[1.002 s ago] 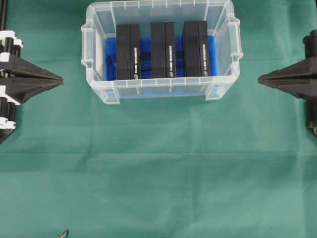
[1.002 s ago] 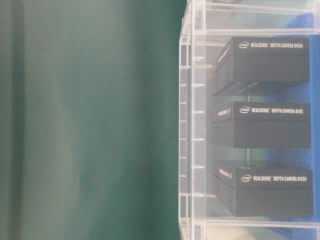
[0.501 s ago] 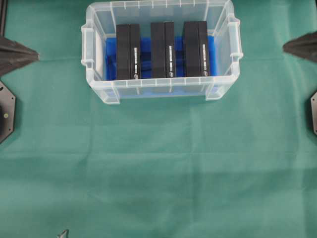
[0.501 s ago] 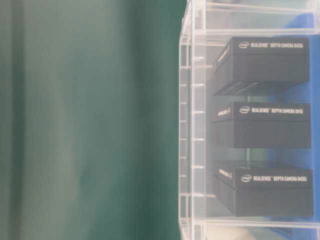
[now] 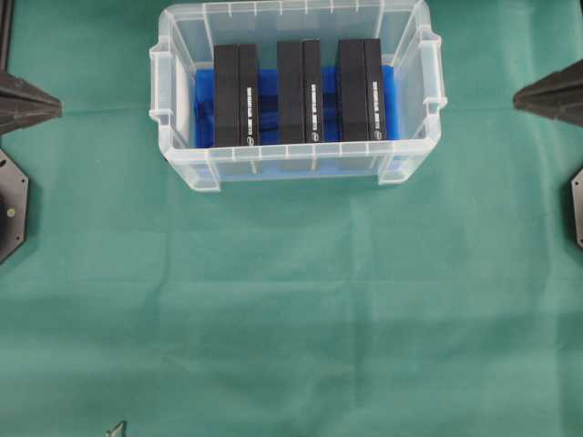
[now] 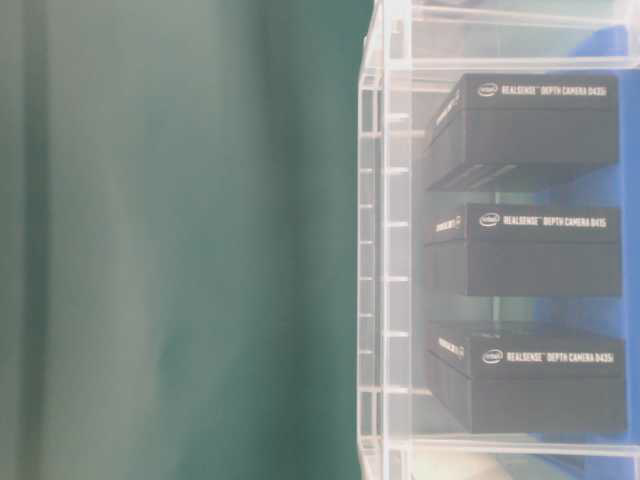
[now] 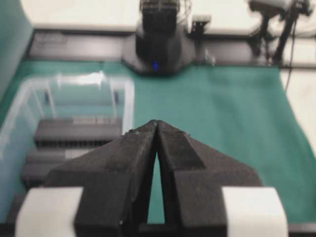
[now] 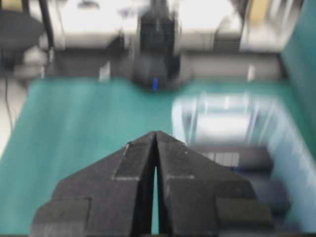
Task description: Take the box out of the case with both arms.
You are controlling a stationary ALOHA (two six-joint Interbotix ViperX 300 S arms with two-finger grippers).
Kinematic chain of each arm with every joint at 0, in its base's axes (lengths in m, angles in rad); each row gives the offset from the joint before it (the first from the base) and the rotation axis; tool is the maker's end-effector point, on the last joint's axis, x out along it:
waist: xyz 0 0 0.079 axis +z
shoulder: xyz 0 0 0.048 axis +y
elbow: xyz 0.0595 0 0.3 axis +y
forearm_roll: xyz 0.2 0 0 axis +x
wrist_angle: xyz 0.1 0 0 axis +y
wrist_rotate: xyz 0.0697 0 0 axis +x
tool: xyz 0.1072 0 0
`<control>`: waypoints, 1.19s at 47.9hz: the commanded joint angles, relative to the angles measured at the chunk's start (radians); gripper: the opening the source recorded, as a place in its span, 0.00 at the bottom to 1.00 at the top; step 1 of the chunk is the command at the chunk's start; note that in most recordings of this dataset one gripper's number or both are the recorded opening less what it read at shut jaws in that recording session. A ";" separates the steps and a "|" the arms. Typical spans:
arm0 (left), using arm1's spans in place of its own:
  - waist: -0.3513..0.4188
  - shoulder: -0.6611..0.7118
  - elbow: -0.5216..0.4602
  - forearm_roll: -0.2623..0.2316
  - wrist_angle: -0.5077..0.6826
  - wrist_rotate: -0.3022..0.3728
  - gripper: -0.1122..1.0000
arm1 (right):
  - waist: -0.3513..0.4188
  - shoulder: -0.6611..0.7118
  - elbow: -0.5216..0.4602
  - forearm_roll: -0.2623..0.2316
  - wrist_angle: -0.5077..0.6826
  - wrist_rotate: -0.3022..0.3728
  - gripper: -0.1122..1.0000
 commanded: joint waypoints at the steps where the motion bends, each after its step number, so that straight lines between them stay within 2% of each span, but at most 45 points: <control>1: 0.003 0.025 -0.067 0.002 0.126 -0.012 0.10 | -0.002 0.017 -0.046 0.002 0.129 0.020 0.10; 7: 0.002 0.058 -0.127 0.002 0.342 -0.055 0.10 | -0.002 0.037 -0.083 0.000 0.330 0.031 0.10; 17: -0.008 0.115 -0.209 0.002 0.767 -0.129 0.10 | -0.002 0.094 -0.146 -0.002 0.681 0.031 0.10; 24: -0.012 0.149 -0.232 0.002 0.931 -0.144 0.10 | -0.002 0.140 -0.169 -0.002 0.900 0.031 0.10; 31: -0.012 0.158 -0.236 0.000 0.962 -0.143 0.10 | -0.002 0.169 -0.183 -0.002 1.023 0.031 0.10; 45: -0.011 0.158 -0.236 0.002 0.968 -0.160 0.10 | -0.002 0.187 -0.190 -0.012 1.032 0.052 0.10; 51: -0.009 0.158 -0.236 0.005 0.973 -0.272 0.10 | -0.002 0.189 -0.195 -0.025 1.037 0.146 0.10; 57: -0.008 0.160 -0.236 0.005 0.974 -0.459 0.10 | -0.002 0.189 -0.202 -0.041 1.039 0.337 0.10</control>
